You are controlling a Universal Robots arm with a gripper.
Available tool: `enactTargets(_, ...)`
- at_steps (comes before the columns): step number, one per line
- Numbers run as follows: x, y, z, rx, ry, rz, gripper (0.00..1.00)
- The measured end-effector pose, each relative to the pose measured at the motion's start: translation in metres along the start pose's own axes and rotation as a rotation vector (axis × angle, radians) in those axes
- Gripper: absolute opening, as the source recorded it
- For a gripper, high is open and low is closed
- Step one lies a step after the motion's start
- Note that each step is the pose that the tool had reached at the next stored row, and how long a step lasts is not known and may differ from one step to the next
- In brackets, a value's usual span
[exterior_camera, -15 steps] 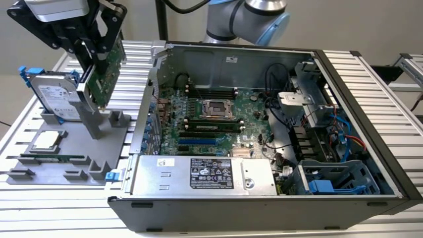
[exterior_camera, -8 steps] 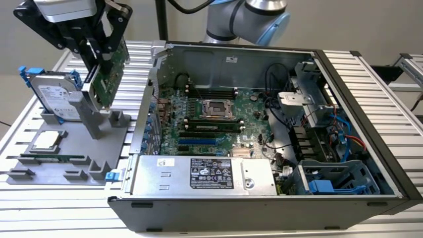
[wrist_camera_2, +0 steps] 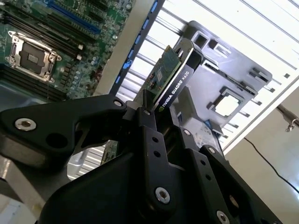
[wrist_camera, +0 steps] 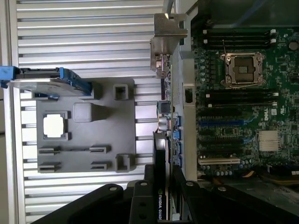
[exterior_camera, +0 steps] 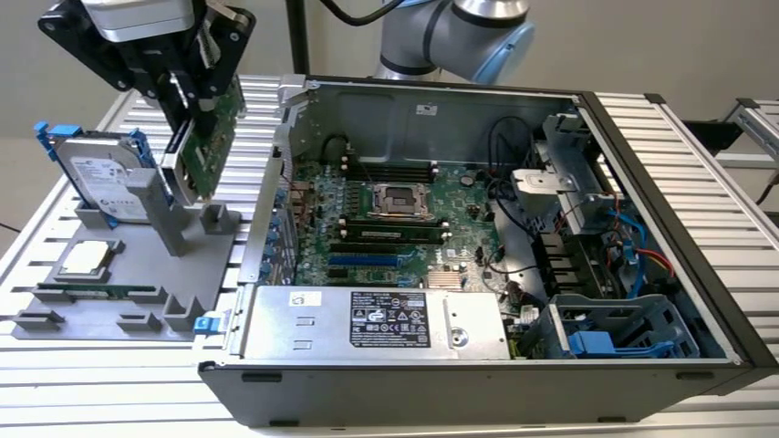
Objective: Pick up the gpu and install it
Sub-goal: 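Pick up the gpu and move the gpu toward the slot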
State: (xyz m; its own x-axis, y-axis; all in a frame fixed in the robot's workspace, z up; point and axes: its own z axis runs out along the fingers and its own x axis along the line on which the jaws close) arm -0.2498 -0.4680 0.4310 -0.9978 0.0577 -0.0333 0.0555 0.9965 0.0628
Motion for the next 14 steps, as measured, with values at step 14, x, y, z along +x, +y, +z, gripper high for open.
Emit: enactTargets(14, -0.0156, 0.0009, 0.0006, 0.0000, 0.0001, 0.000, 0.00)
